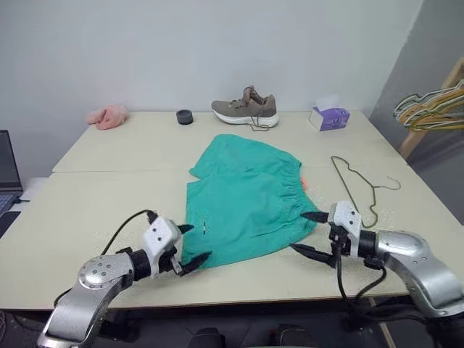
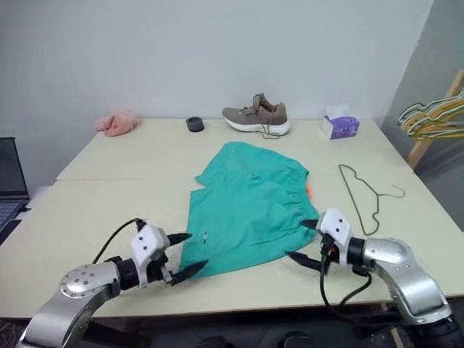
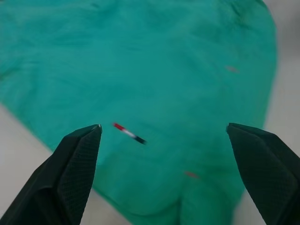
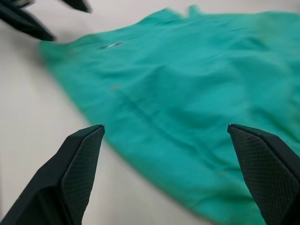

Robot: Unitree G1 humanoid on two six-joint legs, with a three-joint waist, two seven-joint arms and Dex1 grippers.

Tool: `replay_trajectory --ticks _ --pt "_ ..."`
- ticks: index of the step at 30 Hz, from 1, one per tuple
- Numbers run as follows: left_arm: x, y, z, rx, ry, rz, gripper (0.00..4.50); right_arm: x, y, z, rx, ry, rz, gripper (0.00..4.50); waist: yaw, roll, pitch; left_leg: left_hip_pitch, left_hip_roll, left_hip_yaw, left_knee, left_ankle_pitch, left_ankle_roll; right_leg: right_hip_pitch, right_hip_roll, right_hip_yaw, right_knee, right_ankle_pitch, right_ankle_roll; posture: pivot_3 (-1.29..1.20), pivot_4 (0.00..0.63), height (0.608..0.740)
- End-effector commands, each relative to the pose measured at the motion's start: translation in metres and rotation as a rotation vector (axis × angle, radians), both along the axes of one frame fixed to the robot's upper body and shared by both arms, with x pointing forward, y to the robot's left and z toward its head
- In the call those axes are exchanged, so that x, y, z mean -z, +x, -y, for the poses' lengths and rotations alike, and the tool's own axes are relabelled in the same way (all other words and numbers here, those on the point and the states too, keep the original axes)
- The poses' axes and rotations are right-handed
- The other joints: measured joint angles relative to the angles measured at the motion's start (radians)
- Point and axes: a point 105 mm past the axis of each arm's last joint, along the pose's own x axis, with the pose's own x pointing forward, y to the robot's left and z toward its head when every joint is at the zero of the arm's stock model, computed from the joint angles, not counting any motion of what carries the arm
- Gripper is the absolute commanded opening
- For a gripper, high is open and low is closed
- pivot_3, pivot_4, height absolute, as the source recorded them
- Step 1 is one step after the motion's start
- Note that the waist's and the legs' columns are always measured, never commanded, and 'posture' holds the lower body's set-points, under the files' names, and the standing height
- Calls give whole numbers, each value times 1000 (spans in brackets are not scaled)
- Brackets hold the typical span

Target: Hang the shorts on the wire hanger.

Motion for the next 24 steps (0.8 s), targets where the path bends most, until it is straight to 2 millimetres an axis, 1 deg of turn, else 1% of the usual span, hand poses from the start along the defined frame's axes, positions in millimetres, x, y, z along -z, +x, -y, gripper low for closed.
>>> replay_trajectory --ticks 1,5,7,10,13,14,15,20,23,24 --pt "8 -1 4 99 73 -9 4500 -13 -13 -10 -82 13 -1 4485 -8 0 0 1 0 0 0 0 0 0 1 0 0 0 0 -78 0 740" --pt "26 -2 4 153 154 -49 4500 -19 -12 -13 -65 26 21 4485 -24 0 0 1 1 0 0 0 0 0 2 0 0 0 0 -99 0 740" --pt "35 -1 2 151 184 -82 4500 -20 -12 -14 -56 27 34 4485 -26 0 -1 1 1 0 0 0 0 0 2 0 0 0 0 -107 0 740" --pt "45 -1 -2 165 245 -95 4500 -19 -11 -13 -38 12 51 4485 -30 4 -5 1 1 1 0 0 0 0 2 0 0 0 0 -115 0 740" --pt "45 13 -6 125 291 -32 3951 -11 -4 -5 9 -60 78 4500 -29 7 -7 2 1 1 0 0 0 0 1 1 -1 0 1 -126 0 740" --pt "43 17 -5 114 289 -18 3646 -8 -2 -2 22 -78 84 4500 -30 7 -7 3 0 1 0 0 0 0 1 1 -1 0 1 -126 0 740" --pt "39 22 -5 94 276 -4 3340 -6 4 2 50 -112 111 4500 -32 7 -7 4 1 1 1 0 0 0 1 1 0 1 1 -136 0 740" --pt "23 41 -8 29 239 58 1815 13 37 24 98 -368 275 4500 -54 7 -7 6 0 1 1 3 5 0 1 0 0 3 -2 -137 0 740" --pt "11 50 -9 1 200 84 851 18 55 26 43 -482 396 4500 -69 6 -6 6 0 2 1 4 7 0 2 0 0 4 -2 -130 0 740" --pt "7 52 -9 -8 187 91 511 20 60 25 29 -503 423 4500 -75 6 -6 5 0 3 1 4 7 1 2 1 0 7 3 -128 0 740"
